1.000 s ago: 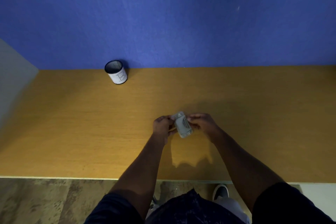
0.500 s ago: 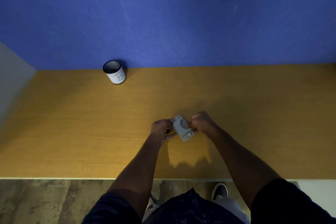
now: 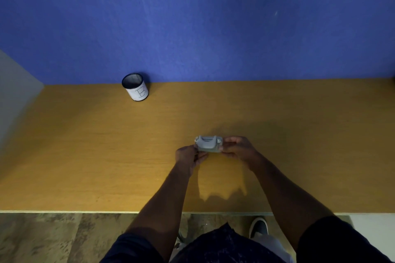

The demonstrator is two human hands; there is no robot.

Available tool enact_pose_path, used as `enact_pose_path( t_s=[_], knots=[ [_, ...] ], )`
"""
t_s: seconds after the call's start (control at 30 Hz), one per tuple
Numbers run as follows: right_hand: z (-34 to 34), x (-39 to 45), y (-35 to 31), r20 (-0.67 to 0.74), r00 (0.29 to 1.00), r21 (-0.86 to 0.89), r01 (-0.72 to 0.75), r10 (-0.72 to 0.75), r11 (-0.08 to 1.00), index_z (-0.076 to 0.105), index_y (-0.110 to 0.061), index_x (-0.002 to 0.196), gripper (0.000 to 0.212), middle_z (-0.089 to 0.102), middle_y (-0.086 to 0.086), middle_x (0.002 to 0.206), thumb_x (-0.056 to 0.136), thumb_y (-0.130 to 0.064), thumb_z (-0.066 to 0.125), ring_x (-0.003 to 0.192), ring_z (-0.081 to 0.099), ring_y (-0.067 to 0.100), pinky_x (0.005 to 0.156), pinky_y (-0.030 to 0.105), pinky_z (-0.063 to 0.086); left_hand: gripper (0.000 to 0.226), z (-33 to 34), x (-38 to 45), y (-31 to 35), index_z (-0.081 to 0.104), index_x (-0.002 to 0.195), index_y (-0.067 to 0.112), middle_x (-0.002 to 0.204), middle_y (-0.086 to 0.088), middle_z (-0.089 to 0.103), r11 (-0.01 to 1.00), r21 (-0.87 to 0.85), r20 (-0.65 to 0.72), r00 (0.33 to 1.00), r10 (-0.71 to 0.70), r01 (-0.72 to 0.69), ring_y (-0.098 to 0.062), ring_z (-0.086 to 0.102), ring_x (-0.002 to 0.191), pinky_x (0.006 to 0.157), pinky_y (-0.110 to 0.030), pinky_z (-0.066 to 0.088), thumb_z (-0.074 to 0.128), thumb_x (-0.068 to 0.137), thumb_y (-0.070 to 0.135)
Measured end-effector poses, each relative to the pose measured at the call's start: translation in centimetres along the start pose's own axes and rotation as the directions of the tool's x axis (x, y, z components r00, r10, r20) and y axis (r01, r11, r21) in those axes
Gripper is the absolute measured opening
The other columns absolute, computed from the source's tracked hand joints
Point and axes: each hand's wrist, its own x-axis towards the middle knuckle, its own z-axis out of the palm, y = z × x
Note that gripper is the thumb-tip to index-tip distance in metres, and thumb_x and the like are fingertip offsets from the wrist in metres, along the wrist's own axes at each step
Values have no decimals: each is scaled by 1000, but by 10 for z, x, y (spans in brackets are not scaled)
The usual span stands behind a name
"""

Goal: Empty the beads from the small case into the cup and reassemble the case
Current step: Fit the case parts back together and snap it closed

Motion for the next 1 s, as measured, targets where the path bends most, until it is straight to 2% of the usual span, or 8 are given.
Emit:
enact_pose_path(
  t_s=[0.2,0.37,0.5,0.57,0.67,0.8,0.93,1.0],
  knots=[
    [-3,-4,-2,-42,995,-285,72,-88,956,66,5,118,44,72,23,107,76,11,76,87,68,22,62,18,60,15,1,0,-6,66,107,-2,78,-16,73,986,163,-51,998,42,-33,-17,70,50,50,-30,62,60,94,3],
    [-5,-6,1,-39,993,-287,96,-112,953,66,5,119,42,72,19,103,78,9,75,87,69,22,73,30,60,7,0,1,-13,69,84,6,68,-12,73,952,300,-112,989,94,-56,-22,68,58,73,-43,64,64,89,7],
    [-10,-7,5,-54,994,-324,72,-95,943,69,7,116,38,74,14,98,79,5,76,75,71,13,61,18,59,7,-3,-2,-18,75,83,10,80,-11,78,890,446,-139,975,176,-97,-20,72,63,55,-28,61,70,81,13],
    [-11,-5,10,-96,993,-351,33,-71,936,69,8,114,36,75,19,102,80,3,77,77,73,18,63,22,61,17,-5,-4,-19,80,88,12,83,-8,79,813,571,-164,953,255,-119,-22,74,72,66,-30,62,78,75,24],
    [-11,-3,15,-164,985,-420,-25,-49,907,71,11,106,28,74,26,100,80,2,78,86,75,31,79,41,64,27,-4,-9,-21,82,96,15,91,-10,78,710,689,-141,933,332,-148,-27,73,86,68,-24,48,81,75,33],
    [-7,-7,19,-167,981,-624,-26,-102,781,75,12,87,21,73,33,90,72,0,82,88,74,39,82,56,59,26,-6,-7,-24,81,97,15,98,-12,79,628,763,-105,931,350,-150,-29,74,96,70,-24,47,79,78,31],
    [-4,-13,17,-165,974,-756,-24,-155,654,72,4,65,15,75,27,81,72,-7,80,81,75,33,70,44,59,24,-6,-8,-23,81,96,13,100,-15,79,530,830,-55,920,388,-174,-31,73,99,78,-31,55,77,78,28],
    [0,-15,15,-147,975,-801,-19,-166,599,76,0,70,10,77,21,80,75,-9,77,80,76,30,70,40,60,28,-7,-9,-22,80,100,10,105,-18,77,494,852,-50,914,403,-171,-33,72,102,81,-35,57,74,79,27]
  ],
)
